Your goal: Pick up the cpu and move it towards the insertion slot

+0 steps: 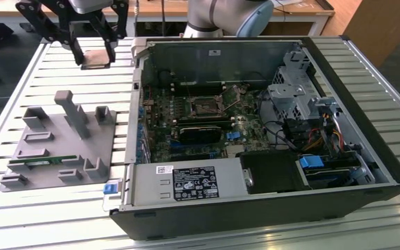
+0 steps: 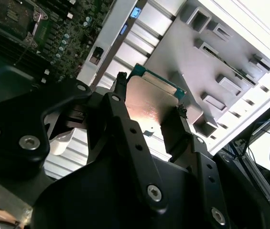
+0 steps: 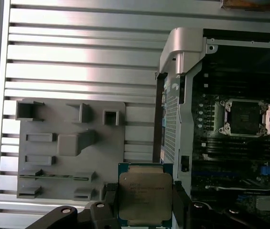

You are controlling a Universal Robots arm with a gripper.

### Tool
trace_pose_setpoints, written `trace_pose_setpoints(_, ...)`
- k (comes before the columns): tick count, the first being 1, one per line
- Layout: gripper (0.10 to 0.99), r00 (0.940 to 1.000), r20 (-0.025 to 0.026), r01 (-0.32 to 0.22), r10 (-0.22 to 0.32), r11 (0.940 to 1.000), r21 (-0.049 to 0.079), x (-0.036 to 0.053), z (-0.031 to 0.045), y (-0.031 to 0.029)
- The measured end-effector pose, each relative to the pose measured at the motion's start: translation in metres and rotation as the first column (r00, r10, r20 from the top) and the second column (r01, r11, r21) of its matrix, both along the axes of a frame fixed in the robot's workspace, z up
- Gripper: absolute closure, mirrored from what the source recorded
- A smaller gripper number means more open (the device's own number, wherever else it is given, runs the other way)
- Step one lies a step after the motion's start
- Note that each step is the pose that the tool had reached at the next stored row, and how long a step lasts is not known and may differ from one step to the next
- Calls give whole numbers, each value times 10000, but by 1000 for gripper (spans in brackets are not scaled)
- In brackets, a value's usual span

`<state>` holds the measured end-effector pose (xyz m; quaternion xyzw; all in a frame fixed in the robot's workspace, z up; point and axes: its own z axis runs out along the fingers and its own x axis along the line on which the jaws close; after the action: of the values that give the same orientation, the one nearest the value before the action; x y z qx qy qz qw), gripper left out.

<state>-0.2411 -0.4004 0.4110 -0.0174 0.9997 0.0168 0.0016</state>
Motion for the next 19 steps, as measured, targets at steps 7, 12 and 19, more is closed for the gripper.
trace_pose_setpoints(7,549,10000,0,0,0,10000,0,101,0,0)
trace_pose_setpoints(12,549,10000,0,0,0,10000,0,171,0,0)
trace_pose_setpoints(19,549,10000,-1,0,0,10000,0,269,0,0)
